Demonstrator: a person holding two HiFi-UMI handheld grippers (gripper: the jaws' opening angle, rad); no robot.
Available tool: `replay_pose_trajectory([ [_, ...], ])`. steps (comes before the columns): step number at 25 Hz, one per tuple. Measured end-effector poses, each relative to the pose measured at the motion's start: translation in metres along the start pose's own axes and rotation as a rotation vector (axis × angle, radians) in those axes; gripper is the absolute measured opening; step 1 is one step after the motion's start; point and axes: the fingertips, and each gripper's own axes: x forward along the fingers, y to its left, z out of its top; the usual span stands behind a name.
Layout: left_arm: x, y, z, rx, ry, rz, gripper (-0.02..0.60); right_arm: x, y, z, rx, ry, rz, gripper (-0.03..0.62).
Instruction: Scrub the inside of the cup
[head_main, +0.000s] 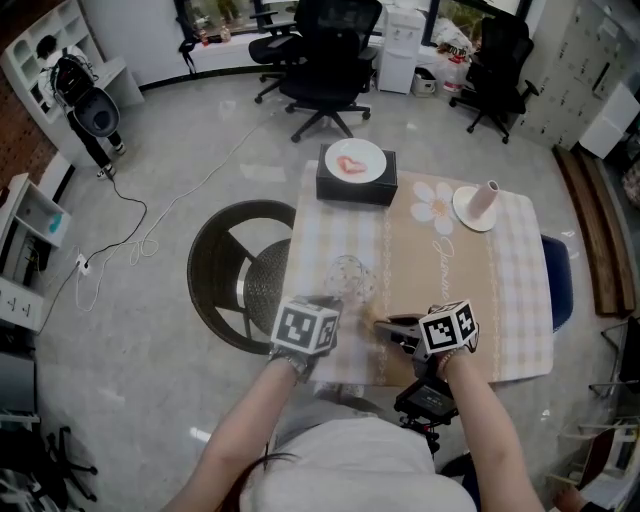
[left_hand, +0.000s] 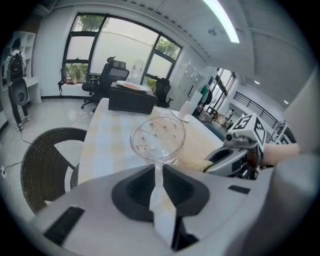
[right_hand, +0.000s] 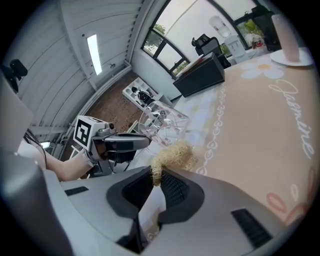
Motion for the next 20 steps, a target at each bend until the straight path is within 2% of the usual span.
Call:
replay_pose_trajectory([
  [10,-0.003,-0.011,0.004,-0.132,-0.052,-0.062,0.052,0.007,0.009,-0.004,0.012,-0.026,0.036,0.048],
  [17,-0.004,-0.018,0.009,-0.344,-0.114,-0.167,0.052,0.008,0.016,-0.009,0.017,-0.027,0.075,0.048],
  [20,-0.003,-0.02,0.01,-0.395,-0.126,-0.19,0.052,0.01,0.016,-0.01,0.01,-0.021,0.08,0.048],
])
